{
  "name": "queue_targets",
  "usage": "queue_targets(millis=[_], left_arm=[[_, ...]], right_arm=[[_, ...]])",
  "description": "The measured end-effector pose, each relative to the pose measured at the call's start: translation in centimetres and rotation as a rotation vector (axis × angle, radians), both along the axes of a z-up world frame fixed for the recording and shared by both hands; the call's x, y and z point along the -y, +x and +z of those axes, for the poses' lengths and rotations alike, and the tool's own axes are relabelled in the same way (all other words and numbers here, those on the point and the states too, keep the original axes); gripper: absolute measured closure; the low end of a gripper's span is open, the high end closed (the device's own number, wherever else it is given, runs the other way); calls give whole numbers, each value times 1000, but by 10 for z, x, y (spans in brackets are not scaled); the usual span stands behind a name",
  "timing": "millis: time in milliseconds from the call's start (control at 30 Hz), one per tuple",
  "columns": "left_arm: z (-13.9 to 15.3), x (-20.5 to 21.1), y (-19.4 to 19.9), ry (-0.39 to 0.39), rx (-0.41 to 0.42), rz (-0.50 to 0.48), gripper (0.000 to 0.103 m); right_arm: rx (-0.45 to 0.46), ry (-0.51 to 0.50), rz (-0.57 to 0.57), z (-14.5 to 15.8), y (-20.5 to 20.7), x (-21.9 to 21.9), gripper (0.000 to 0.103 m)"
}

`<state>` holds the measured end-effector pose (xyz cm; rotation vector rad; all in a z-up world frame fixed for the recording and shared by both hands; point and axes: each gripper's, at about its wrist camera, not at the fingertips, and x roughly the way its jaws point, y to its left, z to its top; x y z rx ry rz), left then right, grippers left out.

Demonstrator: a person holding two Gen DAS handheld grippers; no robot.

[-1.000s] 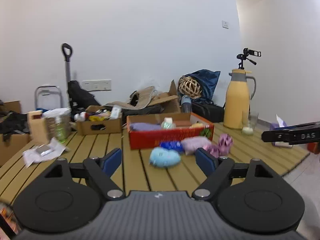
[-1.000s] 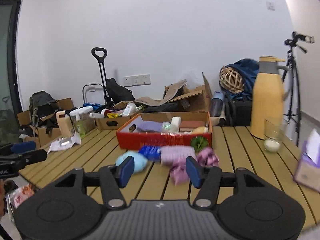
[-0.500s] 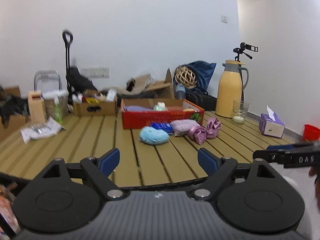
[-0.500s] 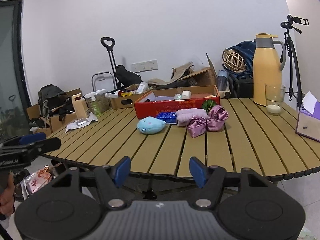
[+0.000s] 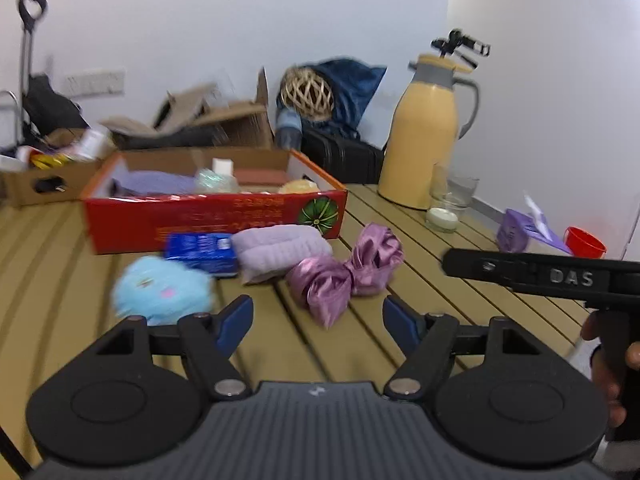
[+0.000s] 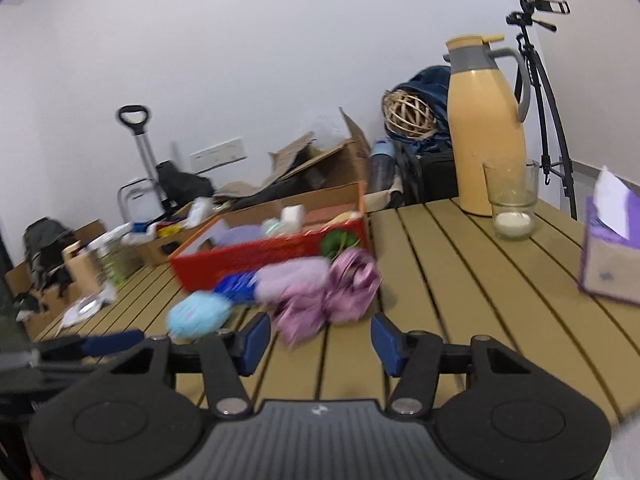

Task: Organize soft objects
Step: 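Grasp one pink satin bow with the left tool while the right tool grasps the other, then carry both pink satin bows into the box and open both tools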

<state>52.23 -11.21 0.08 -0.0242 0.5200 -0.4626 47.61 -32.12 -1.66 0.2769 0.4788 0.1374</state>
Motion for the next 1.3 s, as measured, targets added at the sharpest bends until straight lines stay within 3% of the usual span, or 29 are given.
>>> queue_targets(millis=[133, 167, 267, 367, 500, 600, 733, 867, 1033, 1300], left_arm=[[-18, 20, 56, 22, -15, 2, 34], [-23, 21, 67, 7, -39, -5, 40], [-43, 25, 95, -46, -148, -53, 75], [-50, 20, 100, -91, -169, -72, 78], [-54, 9, 104, -160, -200, -78, 83], [-55, 5, 102, -165, -190, -85, 85], [-42, 5, 84, -146, -144, -83, 86], [-19, -15, 25, -138, -84, -83, 86], [11, -57, -53, -179, -51, -55, 86], [60, -95, -136, -200, 98, -23, 86]], right_arm=[[-54, -51, -13, -16, 76, 3, 53], [-75, -66, -20, -23, 92, 3, 55], [-125, -6, -36, -47, 125, 14, 66], [-148, 98, 1, -61, 134, 22, 82], [-162, 122, 18, -65, 136, 21, 92], [-155, 102, 27, -66, 134, 16, 96], [-129, 91, 22, -55, 117, 11, 98], [-74, 38, 35, -30, 65, -12, 99], [-19, 79, 116, 7, -14, -39, 99], [102, 54, 211, 64, -87, -80, 99]])
